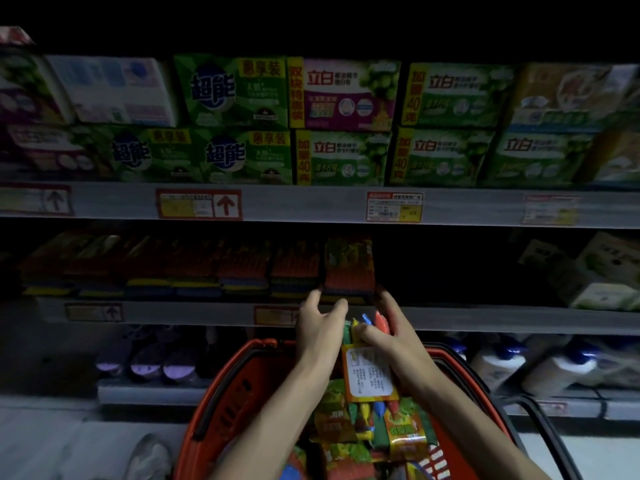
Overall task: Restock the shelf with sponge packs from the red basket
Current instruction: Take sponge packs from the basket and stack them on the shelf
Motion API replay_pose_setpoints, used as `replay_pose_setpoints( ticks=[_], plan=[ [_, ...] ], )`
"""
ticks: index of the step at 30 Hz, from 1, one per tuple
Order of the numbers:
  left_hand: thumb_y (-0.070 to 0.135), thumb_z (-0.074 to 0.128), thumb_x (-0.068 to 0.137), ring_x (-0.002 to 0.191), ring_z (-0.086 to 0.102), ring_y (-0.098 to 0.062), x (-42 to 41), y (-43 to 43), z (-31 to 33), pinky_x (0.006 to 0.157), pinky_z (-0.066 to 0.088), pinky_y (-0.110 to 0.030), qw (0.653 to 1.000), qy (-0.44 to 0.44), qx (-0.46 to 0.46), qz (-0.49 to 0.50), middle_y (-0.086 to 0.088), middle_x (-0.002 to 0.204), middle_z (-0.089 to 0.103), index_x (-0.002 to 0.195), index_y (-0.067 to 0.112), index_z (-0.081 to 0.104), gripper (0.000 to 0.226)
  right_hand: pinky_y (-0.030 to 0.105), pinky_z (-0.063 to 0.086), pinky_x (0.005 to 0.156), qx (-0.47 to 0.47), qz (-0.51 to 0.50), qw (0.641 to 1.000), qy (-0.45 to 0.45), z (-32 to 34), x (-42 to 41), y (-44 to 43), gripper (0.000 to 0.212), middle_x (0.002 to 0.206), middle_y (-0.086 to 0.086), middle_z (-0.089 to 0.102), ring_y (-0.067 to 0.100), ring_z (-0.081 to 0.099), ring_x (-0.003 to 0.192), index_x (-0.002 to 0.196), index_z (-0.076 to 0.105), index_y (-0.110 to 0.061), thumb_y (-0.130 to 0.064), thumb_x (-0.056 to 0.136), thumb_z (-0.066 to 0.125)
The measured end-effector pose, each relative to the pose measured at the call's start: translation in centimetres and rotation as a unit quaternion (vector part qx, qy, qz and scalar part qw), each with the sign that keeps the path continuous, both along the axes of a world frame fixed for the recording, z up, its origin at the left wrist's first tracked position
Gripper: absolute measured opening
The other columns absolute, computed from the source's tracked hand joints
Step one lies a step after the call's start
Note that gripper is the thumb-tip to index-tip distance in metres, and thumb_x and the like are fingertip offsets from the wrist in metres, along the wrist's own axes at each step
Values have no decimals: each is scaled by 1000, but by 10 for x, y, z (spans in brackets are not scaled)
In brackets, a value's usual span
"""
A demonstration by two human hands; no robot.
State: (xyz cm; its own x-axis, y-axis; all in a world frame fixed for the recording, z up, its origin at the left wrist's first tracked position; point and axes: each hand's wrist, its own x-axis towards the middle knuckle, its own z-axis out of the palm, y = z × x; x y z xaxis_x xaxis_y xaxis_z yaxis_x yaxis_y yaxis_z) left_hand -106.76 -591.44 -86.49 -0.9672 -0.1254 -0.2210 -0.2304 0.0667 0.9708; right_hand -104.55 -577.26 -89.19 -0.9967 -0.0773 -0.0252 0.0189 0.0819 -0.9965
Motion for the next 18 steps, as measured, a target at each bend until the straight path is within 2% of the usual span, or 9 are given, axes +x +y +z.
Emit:
replay_pose_setpoints(
  ticks=[4,6,8,11,18],
  plan=[
    [31,61,101,146,38,-21,-1,-2,0,105,34,-28,1000,-7,1,1,-3,161,38,157,20,36,63,14,54,70,5,-1,1000,11,10,1,-4,51,113,-13,65,-5,71,88,124,46,-42,-18,88,73],
    [31,62,100,146,38,-21,0,-2,2,105,34,-29,1000,-8,-3,2,-4,160,39,157,20,36,63,13,53,68,1,-7,1000,12,13,2,-5,50,105,-20,63,-7,70,85,116,47,-45,-7,94,70],
    [31,62,100,147,37,-22,0,-3,3,104,33,-28,1000,-11,-1,0,-4,161,38,157,20,36,64,18,56,69,-2,-8,1000,17,13,1,-5,51,107,-14,69,4,73,91,126,50,-43,-14,90,72],
    [30,62,101,146,38,-22,0,-4,5,101,33,-27,1000,-13,-5,-4,-5,160,38,157,19,36,62,22,56,70,-22,-11,1000,20,15,-1,-6,56,111,-1,73,15,75,93,136,52,-27,-23,83,69],
    [33,61,101,146,38,-23,-3,-4,6,104,33,-28,999,-28,14,-12,-5,161,36,158,18,33,65,21,56,68,-33,-7,999,10,18,-1,-4,53,108,-6,75,15,75,90,137,52,-27,-18,88,68]
  ],
)
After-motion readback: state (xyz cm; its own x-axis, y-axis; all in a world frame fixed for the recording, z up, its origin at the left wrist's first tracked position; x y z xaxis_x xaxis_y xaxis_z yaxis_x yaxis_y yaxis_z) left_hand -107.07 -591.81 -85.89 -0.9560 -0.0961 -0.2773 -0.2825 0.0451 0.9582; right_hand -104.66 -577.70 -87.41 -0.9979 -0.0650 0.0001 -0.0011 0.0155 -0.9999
